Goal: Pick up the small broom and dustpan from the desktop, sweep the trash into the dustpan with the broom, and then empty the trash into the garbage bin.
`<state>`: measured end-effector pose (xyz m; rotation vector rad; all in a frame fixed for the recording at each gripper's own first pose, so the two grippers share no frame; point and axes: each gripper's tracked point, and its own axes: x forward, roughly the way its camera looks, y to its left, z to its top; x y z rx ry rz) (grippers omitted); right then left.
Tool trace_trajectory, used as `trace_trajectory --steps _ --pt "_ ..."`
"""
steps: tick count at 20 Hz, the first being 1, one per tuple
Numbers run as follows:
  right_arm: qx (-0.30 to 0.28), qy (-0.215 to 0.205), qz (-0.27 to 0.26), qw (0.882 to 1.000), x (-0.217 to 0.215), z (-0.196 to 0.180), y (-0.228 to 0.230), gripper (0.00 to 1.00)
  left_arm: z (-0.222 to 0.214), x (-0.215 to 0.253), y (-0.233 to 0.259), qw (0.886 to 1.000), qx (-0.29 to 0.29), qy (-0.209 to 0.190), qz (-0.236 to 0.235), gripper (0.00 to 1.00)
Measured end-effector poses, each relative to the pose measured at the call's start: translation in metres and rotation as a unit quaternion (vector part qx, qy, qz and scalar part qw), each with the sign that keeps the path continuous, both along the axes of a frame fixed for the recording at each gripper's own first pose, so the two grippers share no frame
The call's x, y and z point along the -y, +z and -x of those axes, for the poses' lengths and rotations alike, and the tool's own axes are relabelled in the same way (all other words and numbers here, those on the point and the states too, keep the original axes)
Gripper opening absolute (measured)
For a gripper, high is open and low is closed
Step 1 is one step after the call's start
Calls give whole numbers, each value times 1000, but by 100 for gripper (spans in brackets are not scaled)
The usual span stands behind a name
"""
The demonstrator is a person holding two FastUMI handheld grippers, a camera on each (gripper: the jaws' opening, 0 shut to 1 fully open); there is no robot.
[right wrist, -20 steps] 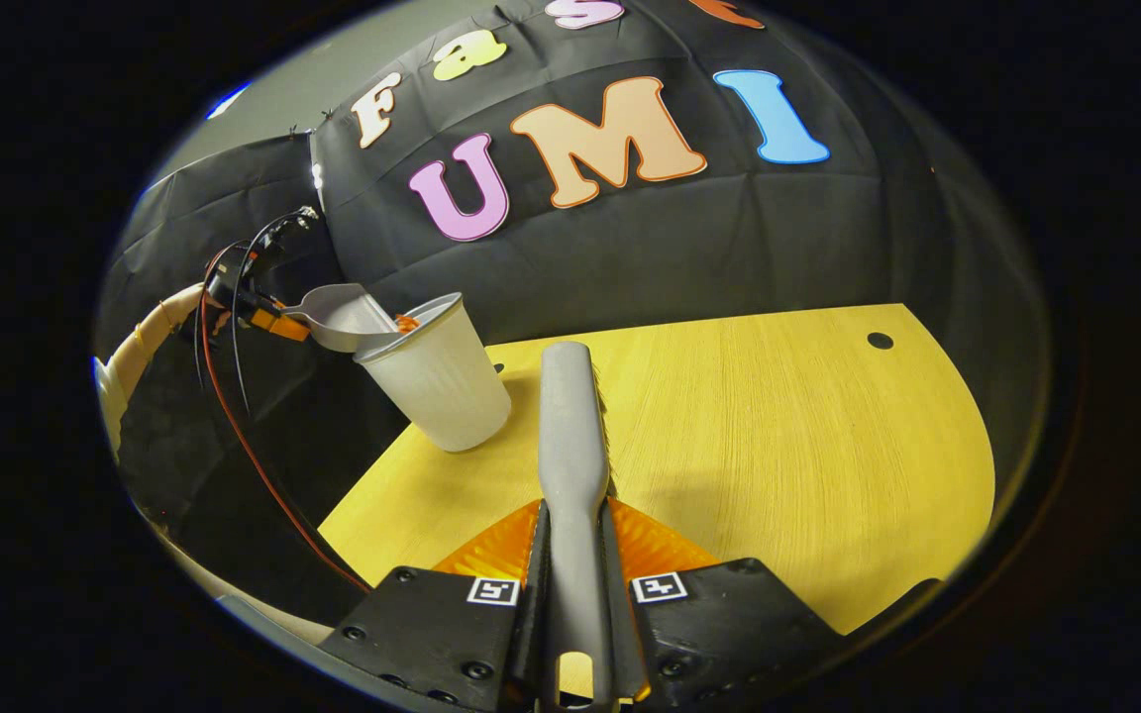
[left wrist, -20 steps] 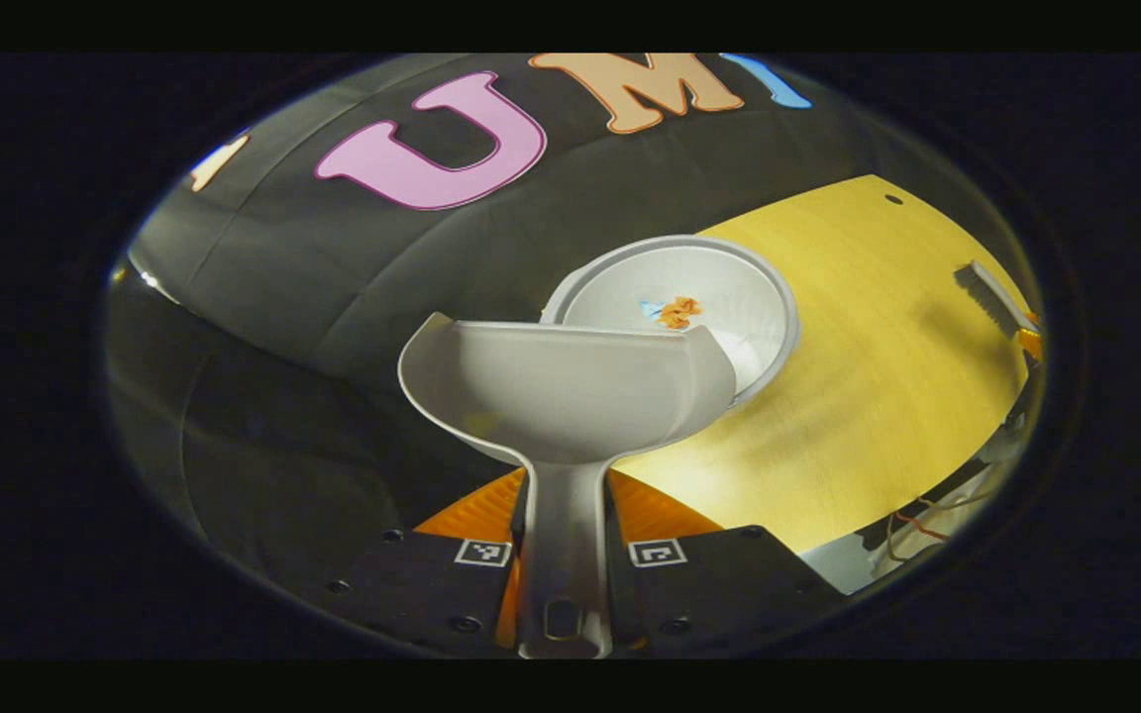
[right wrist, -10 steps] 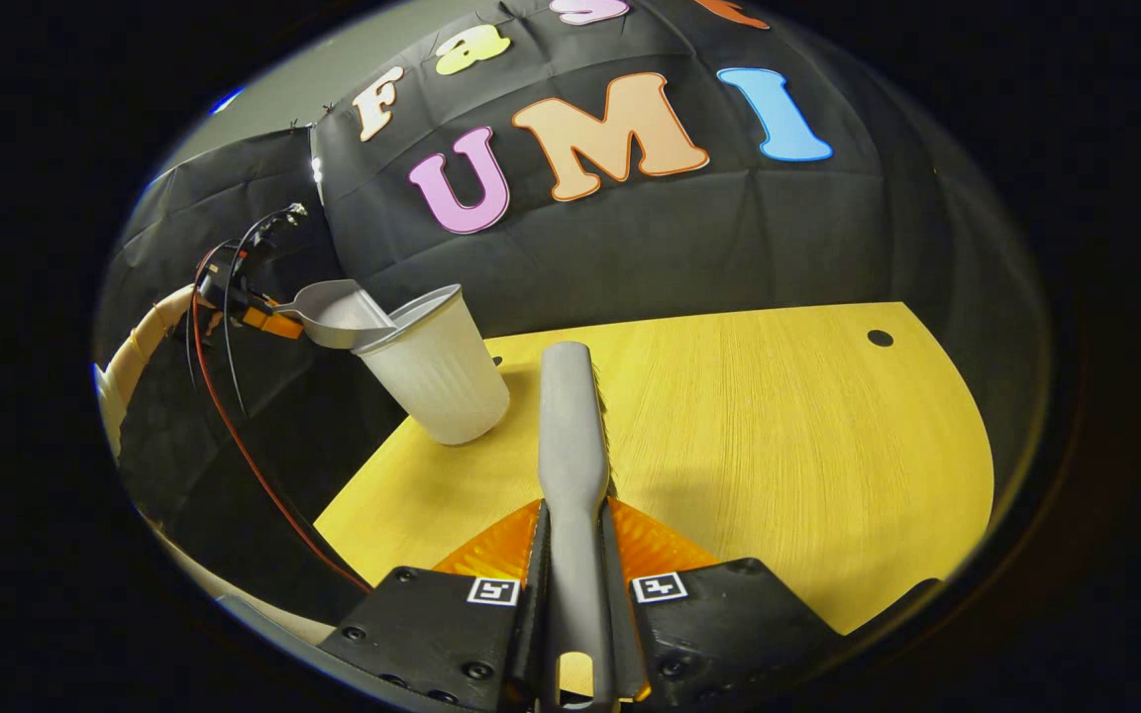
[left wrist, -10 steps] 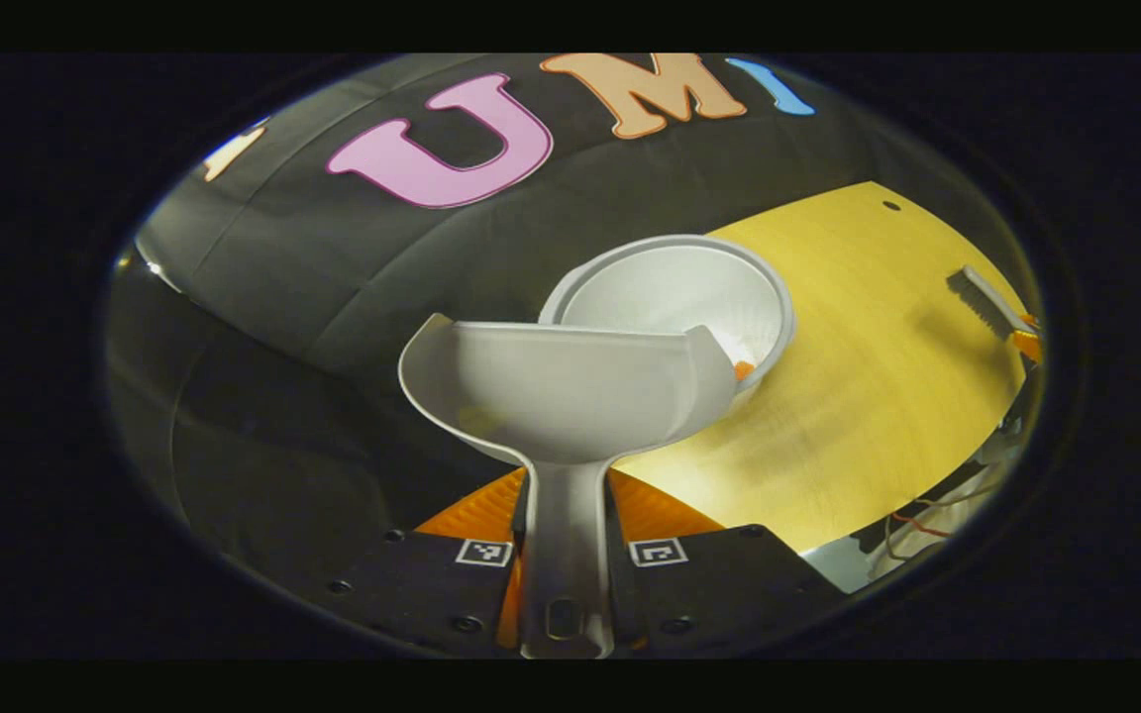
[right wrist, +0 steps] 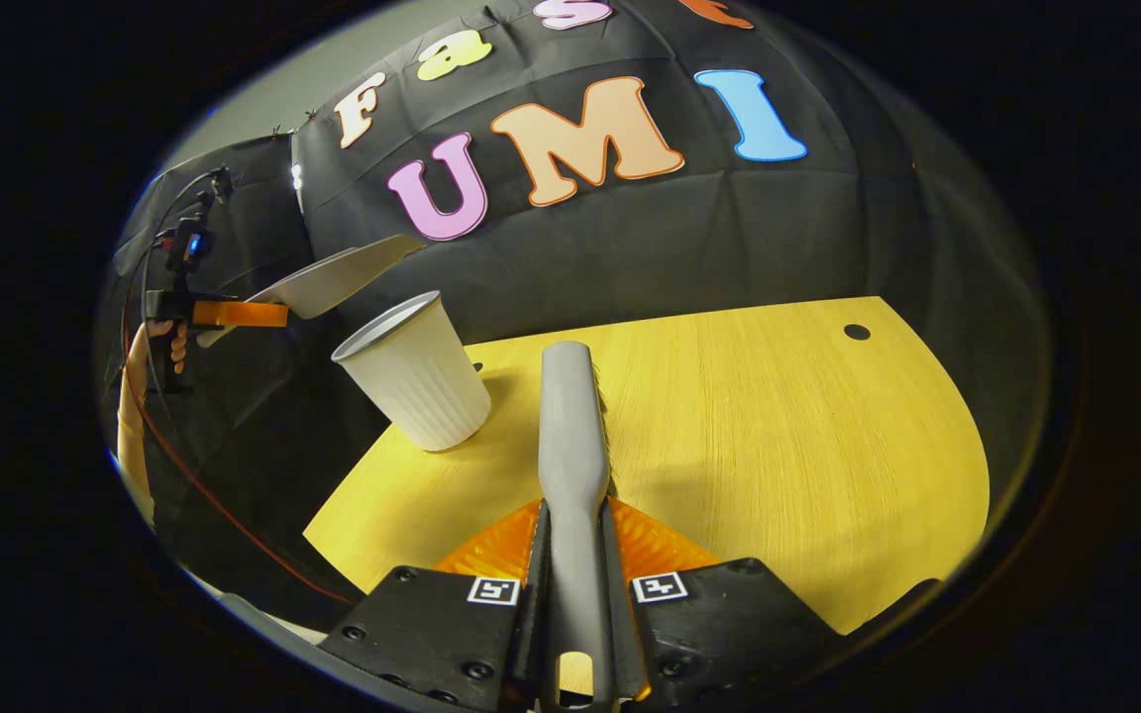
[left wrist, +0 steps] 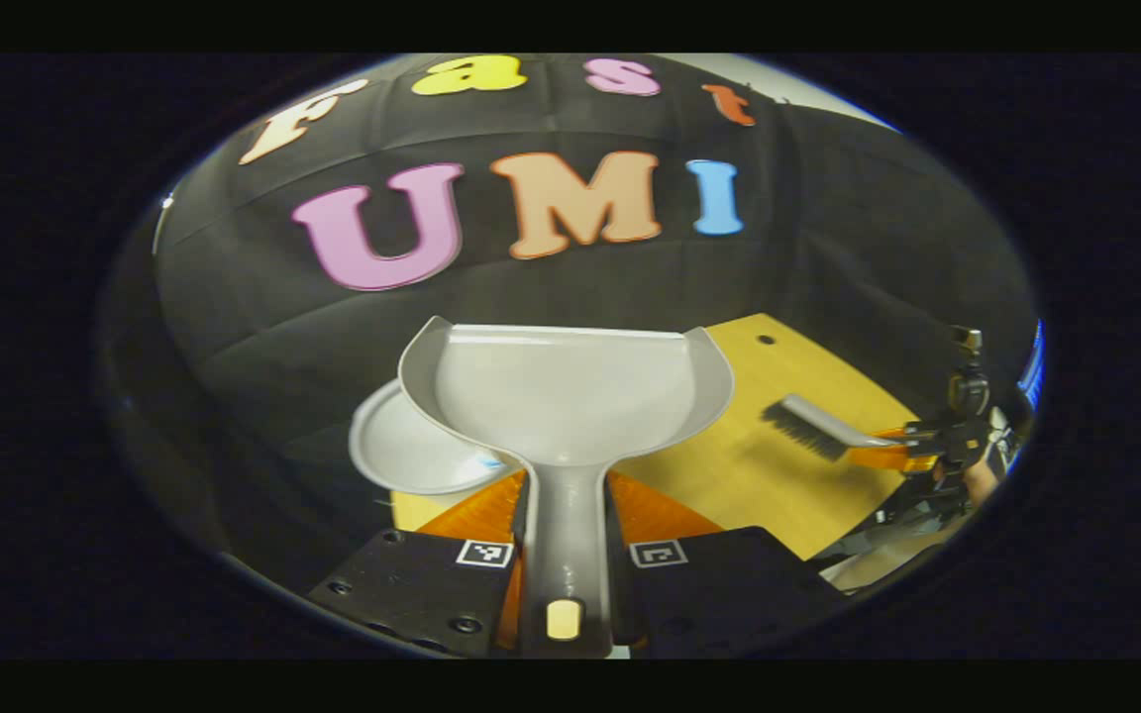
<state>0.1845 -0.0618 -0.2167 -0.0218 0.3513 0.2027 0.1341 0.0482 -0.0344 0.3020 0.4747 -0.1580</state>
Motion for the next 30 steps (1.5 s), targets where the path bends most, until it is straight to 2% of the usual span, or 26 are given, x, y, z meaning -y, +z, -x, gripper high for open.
trace_trajectory --steps 2,5,8,11,13,15,18,21,22,23,25,26,27,29,30 --pt "1 -15 9 1000 10 6 -6 26 4 40 -28 998 -31 -40 24 29" --pt "-6 -34 2 999 22 17 -22 26 0 66 -69 995 -64 -44 56 29" --pt "-20 -51 -8 998 28 23 -46 26 -1 68 -105 993 -89 -8 73 29" --pt "-32 -69 3 997 31 20 -72 26 -4 57 -129 993 -87 55 53 29" --pt "-43 -78 8 996 30 12 -85 26 0 61 -141 993 -80 72 42 31" --pt "-48 -87 12 995 29 5 -97 26 6 72 -153 991 -87 78 63 27" --pt "-48 -108 12 993 30 -8 -108 26 12 81 -178 982 -105 113 112 29" --pt "-63 -121 10 991 33 -18 -127 26 21 82 -185 976 -93 155 122 29" --pt "-70 -122 12 990 34 -18 -133 22 23 83 -187 975 -92 162 121 31" --pt "-74 -124 16 989 35 -18 -138 26 24 83 -189 975 -96 166 117 29" --pt "-77 -124 24 989 34 -20 -144 26 24 81 -190 972 -100 177 115 29" --pt "-76 -126 28 989 35 -20 -147 22 24 80 -191 970 -99 187 121 31" --pt "-72 -129 34 988 36 -21 -149 26 25 81 -195 968 -97 195 128 31" --pt "-77 -130 37 988 36 -22 -153 26 23 78 -197 970 -89 196 114 32" --pt "-75 -131 34 988 35 -23 -154 27 24 77 -196 971 -88 196 107 30"
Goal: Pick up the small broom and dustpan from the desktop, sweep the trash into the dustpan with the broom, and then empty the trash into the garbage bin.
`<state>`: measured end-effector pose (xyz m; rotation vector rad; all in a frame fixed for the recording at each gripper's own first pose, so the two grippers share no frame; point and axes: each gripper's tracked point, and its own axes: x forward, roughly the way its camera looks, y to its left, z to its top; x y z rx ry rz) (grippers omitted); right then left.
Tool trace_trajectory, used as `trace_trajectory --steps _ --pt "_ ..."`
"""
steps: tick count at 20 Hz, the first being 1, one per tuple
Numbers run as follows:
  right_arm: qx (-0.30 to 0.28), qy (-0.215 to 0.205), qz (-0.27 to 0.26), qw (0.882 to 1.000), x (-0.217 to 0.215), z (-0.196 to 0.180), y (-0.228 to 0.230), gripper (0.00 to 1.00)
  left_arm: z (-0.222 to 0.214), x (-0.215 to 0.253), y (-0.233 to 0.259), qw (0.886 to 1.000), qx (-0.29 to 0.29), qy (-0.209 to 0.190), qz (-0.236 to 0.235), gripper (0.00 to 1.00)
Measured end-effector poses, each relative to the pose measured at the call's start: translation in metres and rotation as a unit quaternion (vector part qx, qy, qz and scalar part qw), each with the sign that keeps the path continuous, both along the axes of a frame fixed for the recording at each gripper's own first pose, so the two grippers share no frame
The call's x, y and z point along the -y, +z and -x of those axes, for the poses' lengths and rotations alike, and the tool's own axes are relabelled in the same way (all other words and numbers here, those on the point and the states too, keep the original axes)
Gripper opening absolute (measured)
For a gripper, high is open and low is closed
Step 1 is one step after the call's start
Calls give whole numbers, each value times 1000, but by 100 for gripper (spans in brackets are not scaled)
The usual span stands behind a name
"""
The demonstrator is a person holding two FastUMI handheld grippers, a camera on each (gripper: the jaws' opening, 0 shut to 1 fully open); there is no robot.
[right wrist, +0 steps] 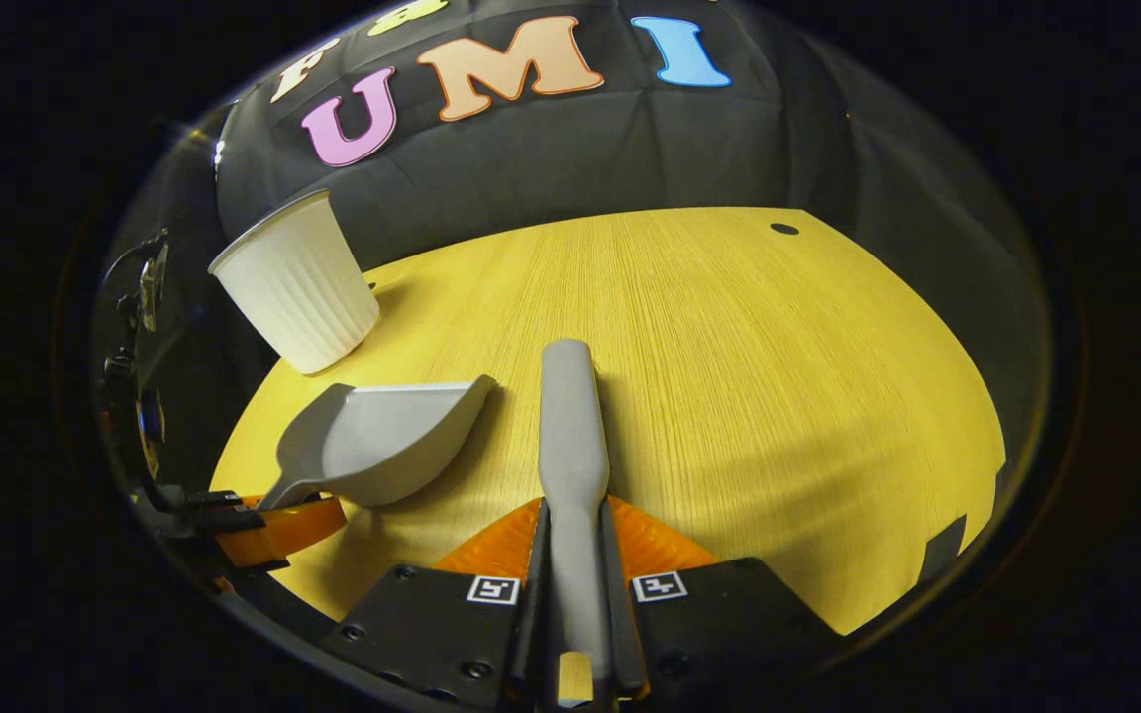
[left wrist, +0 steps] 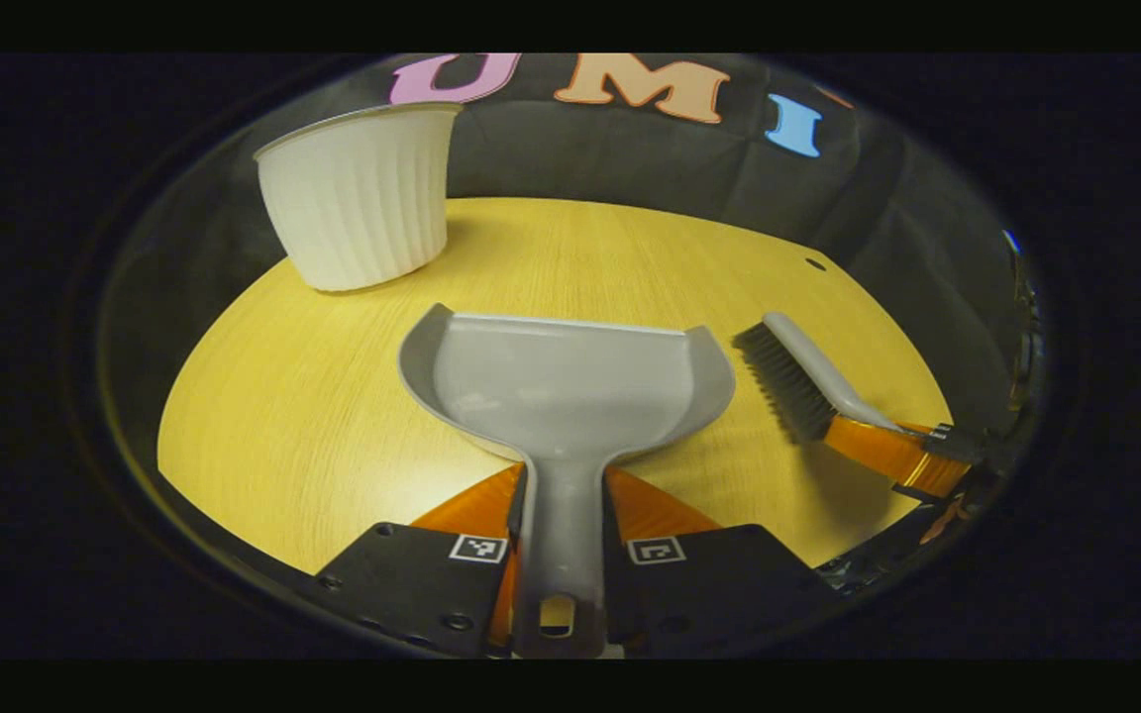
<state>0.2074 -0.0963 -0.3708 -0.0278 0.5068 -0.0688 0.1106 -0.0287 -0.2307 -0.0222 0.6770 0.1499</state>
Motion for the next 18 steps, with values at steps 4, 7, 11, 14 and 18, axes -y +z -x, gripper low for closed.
trace_trajectory --steps 4,7,11,14,18 --pt "-3 -9 -2 1000 6 -3 1 27 2 3 -6 1000 -5 8 21 32" --pt "-8 -10 -9 1000 12 3 6 29 0 7 -3 999 2 10 30 35" --pt "-11 -11 -9 1000 14 5 4 34 3 4 -2 1000 3 12 26 47" --pt "-21 -5 -10 1000 12 13 0 44 3 5 1 1000 10 11 28 55" --pt "-14 9 -16 1000 6 21 3 57 5 7 21 999 46 4 23 68"
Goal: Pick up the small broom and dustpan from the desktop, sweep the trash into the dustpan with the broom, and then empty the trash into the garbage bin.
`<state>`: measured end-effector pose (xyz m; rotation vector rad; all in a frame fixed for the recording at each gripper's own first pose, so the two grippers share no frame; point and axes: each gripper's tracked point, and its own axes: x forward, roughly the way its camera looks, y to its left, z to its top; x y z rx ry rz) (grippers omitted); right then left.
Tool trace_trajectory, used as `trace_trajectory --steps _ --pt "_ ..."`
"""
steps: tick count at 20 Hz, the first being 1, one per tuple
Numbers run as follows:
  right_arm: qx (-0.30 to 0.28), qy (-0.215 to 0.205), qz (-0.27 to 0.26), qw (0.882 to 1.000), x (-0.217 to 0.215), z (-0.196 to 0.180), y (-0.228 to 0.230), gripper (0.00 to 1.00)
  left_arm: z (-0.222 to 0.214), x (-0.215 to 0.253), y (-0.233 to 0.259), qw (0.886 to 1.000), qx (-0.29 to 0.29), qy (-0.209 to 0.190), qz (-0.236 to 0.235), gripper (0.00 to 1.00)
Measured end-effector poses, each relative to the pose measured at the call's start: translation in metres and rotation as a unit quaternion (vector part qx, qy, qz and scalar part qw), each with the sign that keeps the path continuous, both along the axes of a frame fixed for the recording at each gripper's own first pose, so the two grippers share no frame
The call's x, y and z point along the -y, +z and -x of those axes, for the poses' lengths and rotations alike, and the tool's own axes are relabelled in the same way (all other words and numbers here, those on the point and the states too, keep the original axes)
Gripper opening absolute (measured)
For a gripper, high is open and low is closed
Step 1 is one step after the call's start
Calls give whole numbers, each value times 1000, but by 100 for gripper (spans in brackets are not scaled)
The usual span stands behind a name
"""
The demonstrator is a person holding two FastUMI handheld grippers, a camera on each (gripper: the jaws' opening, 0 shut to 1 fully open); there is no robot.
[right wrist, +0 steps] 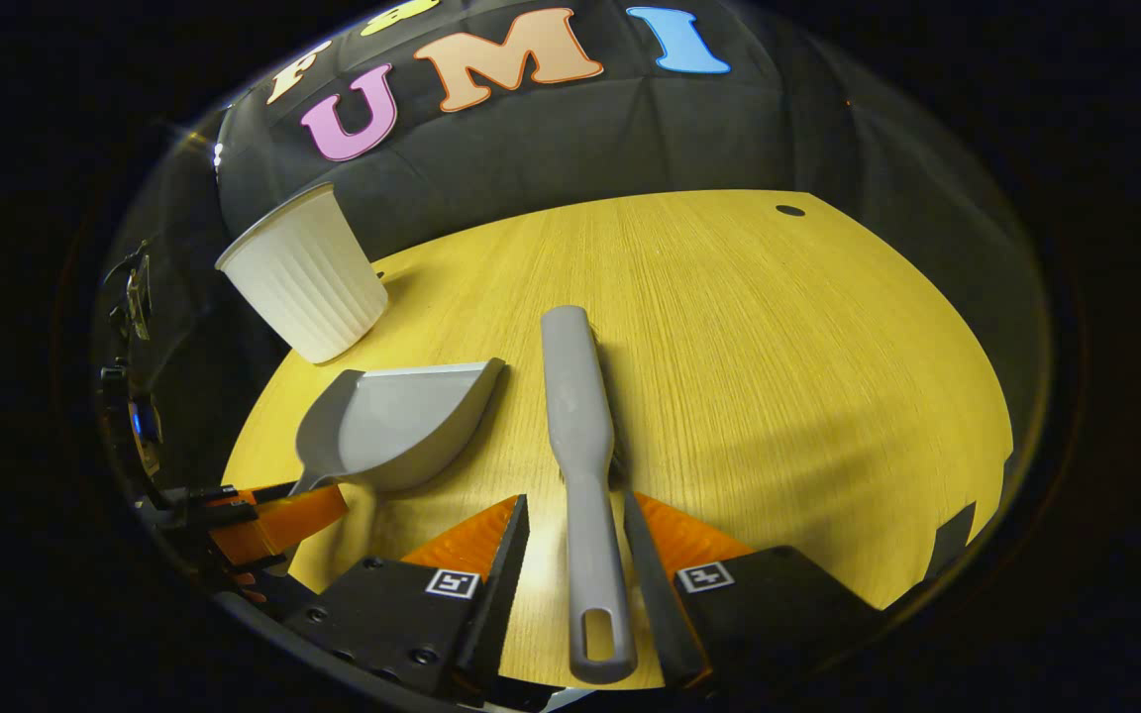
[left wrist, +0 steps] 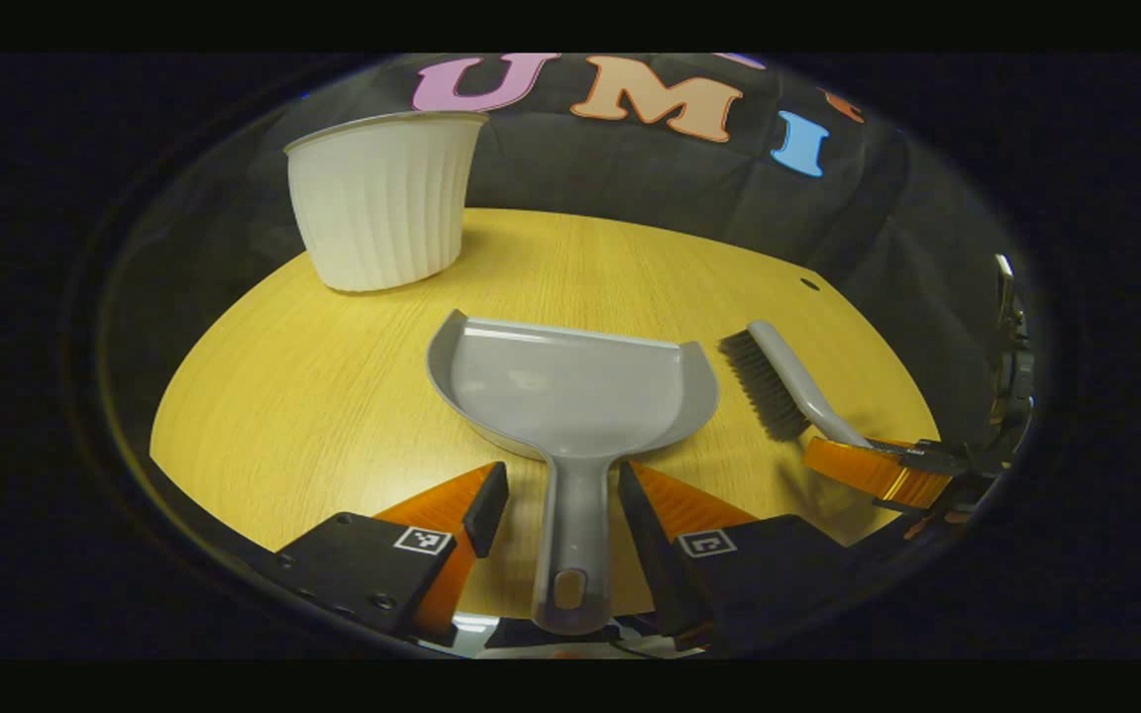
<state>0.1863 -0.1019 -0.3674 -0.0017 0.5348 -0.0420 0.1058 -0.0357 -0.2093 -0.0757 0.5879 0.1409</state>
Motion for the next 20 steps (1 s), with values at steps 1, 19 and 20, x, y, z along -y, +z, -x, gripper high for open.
trace_trajectory --steps 1,19,20 --pt "5 3 -3 1000 0 2 4 63 0 -1 8 1000 15 1 -2 71" --pt "360 8 -27 932 -66 152 243 92 51 3 252 938 325 17 -124 93" --pt "366 11 -20 930 -72 157 245 92 54 10 259 932 342 13 -120 93"
